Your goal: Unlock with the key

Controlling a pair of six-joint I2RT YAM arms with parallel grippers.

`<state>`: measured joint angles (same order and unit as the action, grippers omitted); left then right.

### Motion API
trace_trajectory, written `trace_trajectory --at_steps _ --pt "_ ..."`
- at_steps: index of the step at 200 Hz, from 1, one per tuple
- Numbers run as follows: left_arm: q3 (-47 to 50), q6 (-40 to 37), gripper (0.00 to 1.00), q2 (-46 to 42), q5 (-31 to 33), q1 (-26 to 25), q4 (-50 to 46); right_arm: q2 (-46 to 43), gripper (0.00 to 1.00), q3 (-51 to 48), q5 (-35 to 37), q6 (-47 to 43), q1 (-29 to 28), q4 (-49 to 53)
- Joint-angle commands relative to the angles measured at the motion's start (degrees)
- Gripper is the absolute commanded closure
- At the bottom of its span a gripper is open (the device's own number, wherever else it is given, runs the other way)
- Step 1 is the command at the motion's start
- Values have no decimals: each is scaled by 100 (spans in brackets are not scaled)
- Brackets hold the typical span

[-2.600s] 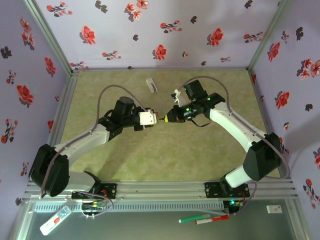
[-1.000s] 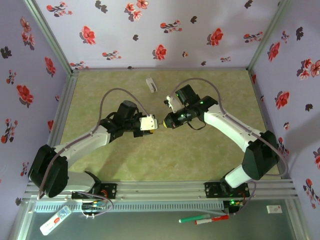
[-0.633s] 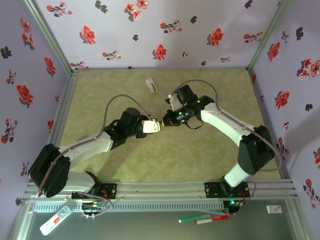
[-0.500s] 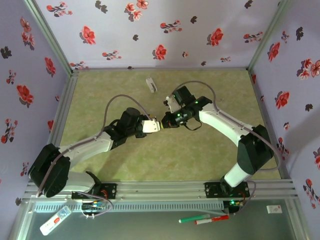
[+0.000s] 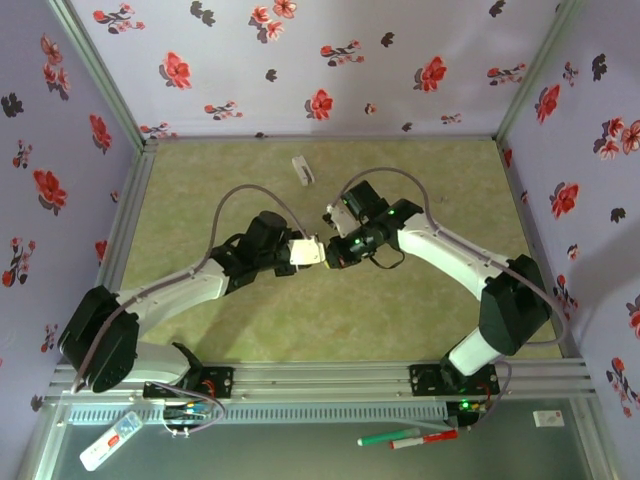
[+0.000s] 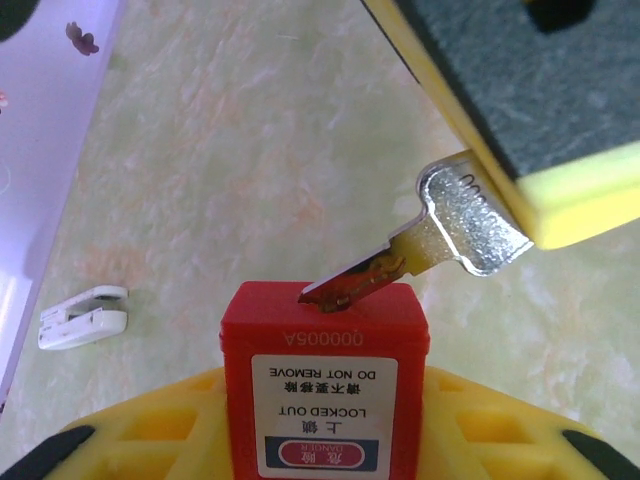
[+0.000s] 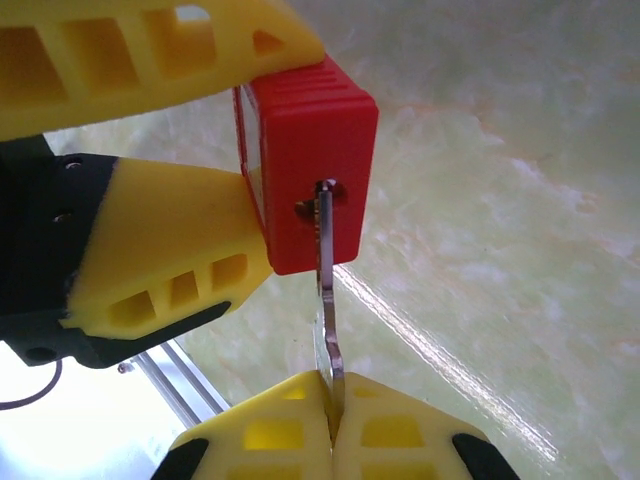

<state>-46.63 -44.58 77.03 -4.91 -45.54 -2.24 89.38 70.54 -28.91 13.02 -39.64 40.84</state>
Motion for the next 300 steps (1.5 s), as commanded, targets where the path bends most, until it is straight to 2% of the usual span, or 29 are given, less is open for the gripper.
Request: trace_trajectory --at_steps 1,50,114,164,232,258,300 --pt "-211 -361 100 -5 -702 -342 278 10 100 96 -255 -185 149 -532" --pt "-77 -1069 100 -48 -482 -536 -39 163 100 169 -818 -328 325 -199" --pt "-57 -1824 100 17 149 -971 -446 326 100 342 -240 -324 408 220" --pt "-66 -1600 100 -28 96 -1010 -337 252 100 168 -271 -36 544 -87" --pt "188 -1203 100 -381 -136 -1001 -22 133 100 -45 -1435 755 1126 -803" --pt "242 -1184 100 -366 -182 -1008 -22 206 100 148 -1355 683 1186 -516" --pt "108 -927 100 -244 -289 -1010 8 268 100 61 -1548 891 1141 -786"
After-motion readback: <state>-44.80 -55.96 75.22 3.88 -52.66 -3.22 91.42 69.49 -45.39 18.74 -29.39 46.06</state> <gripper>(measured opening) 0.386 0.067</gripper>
